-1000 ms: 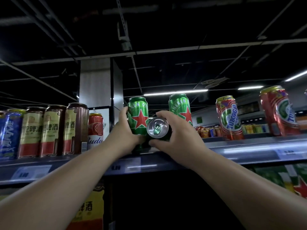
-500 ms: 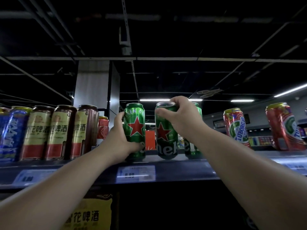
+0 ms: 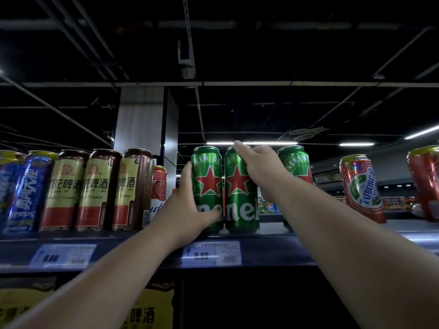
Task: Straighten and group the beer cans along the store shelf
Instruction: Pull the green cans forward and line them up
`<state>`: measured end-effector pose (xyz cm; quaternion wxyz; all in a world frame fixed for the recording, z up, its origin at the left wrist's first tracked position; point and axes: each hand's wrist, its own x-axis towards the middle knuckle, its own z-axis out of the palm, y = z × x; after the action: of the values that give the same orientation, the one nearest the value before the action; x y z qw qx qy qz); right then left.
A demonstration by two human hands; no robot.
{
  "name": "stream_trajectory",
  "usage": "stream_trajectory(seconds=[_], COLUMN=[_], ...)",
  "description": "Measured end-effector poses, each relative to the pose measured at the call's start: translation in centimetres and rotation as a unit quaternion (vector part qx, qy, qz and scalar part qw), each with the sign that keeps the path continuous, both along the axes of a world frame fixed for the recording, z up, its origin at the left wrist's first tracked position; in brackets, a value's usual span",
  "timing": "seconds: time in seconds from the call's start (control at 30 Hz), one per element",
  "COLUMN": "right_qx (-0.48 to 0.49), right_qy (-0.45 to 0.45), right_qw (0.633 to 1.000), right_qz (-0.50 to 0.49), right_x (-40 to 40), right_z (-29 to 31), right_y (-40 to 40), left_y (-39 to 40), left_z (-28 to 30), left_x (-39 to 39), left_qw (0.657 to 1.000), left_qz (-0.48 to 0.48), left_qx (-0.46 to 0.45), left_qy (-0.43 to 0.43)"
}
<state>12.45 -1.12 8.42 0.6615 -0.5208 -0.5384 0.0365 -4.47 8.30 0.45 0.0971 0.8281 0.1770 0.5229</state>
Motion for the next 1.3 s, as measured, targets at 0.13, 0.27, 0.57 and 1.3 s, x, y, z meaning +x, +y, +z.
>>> stream_trajectory(seconds=[0.13, 0.27, 0.57, 1.3], right_qx=[-0.006, -0.054, 0.001, -0.049], right_qy=[-0.046, -0.162, -0.230, -0.162], right_qw=[0.998, 0.983, 0.964, 0.963], right_qz=[-0.032, -0.064, -0.133, -0.209], right_x=[-0.4, 0.4, 1.1, 7.1], right_z=[-1.9, -5.2, -7.8, -7.3], right_y=[-0.3, -1.3, -2.1, -7.0], left_y=[0.3, 0.4, -0.8, -1.2], left_z=[0.0, 0.1, 0.3, 1.1], left_x=[-0.1, -0.1, 0.8, 1.9], left_qw=[1.000, 0.999, 0.999, 0.996], left_qz=[-0.013, -0.026, -0.022, -0.002], left_qx=[-0.001, -0.031, -0.029, -0.081], left_qy=[-0.017, -0.034, 0.017, 0.041])
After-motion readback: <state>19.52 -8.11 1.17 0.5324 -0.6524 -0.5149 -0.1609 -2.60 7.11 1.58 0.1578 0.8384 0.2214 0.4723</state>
